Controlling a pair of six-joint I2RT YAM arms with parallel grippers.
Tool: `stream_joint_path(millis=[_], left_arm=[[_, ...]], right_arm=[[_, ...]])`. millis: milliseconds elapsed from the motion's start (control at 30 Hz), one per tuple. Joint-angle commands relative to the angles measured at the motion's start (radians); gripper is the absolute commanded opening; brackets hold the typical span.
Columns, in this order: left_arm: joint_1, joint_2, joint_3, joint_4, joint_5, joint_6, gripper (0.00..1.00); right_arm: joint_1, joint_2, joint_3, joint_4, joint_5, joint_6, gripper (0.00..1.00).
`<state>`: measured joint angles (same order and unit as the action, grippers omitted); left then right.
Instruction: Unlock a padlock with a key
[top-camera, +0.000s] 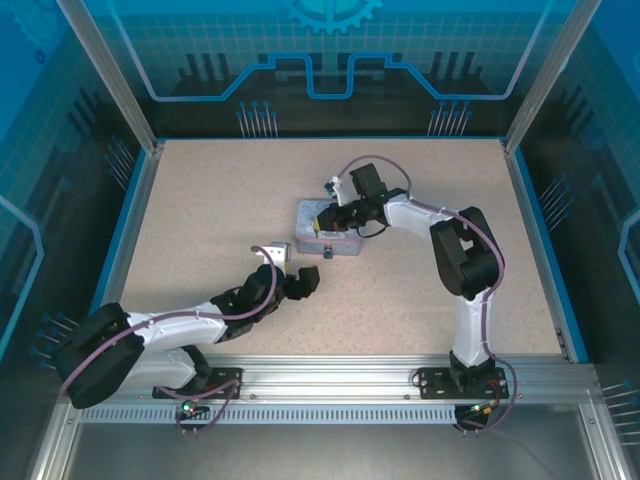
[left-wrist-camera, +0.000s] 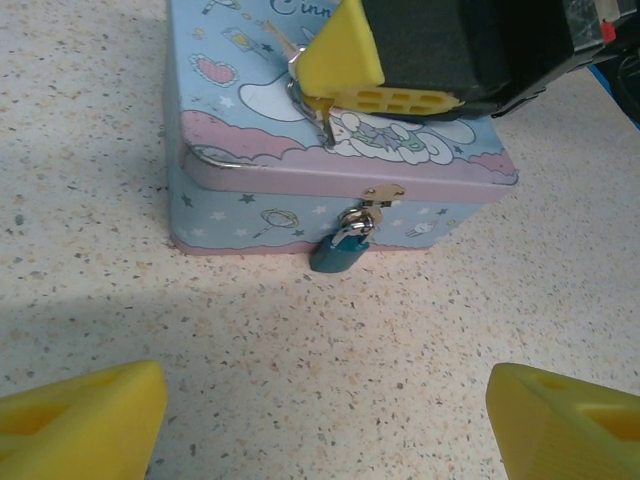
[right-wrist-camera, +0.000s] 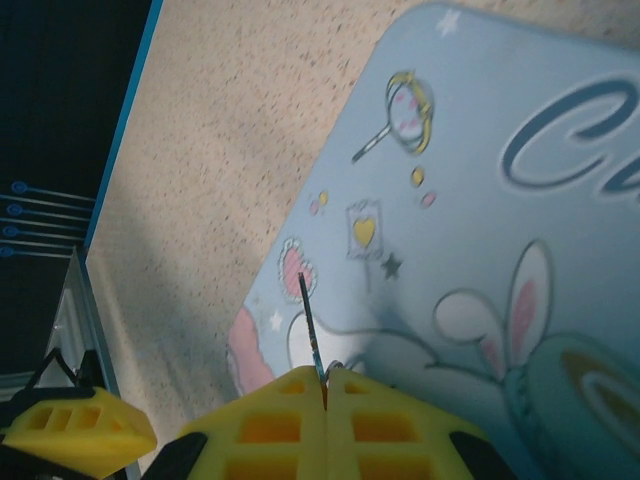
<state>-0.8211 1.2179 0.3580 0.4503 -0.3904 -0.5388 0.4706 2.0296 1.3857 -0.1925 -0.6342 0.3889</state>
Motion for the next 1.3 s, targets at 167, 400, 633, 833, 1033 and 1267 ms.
stream_joint_path(millis=[167,400,633,833,1033,1267], left_arm=[[-0.013,0.111,0.017,0.141,0.059,0.060,0.88],[0.025,0.270,0.044,0.337,0.132,0.088,0.94],[0.102,0.406,0.068,0.491,0.268,0.072,0.94],[0.121,0.492,0.085,0.553,0.302,0.034,0.94],[0.131,0.558,0.109,0.568,0.340,0.000,0.93],[0.133,0.595,0.145,0.544,0.363,0.011,0.93]], right_arm=[[0.029,0.009,-0.123,-0.108,0.017,-0.005,0.00],[0.019,0.008,-0.062,-0.128,0.025,-0.012,0.01],[-0.019,-0.076,-0.037,-0.101,0.018,-0.010,0.01],[-0.050,-0.094,-0.009,-0.127,0.053,-0.024,0.01],[-0.052,-0.055,-0.003,-0.129,0.064,-0.014,0.01],[-0.053,-0.035,0.012,-0.164,0.096,-0.026,0.01]])
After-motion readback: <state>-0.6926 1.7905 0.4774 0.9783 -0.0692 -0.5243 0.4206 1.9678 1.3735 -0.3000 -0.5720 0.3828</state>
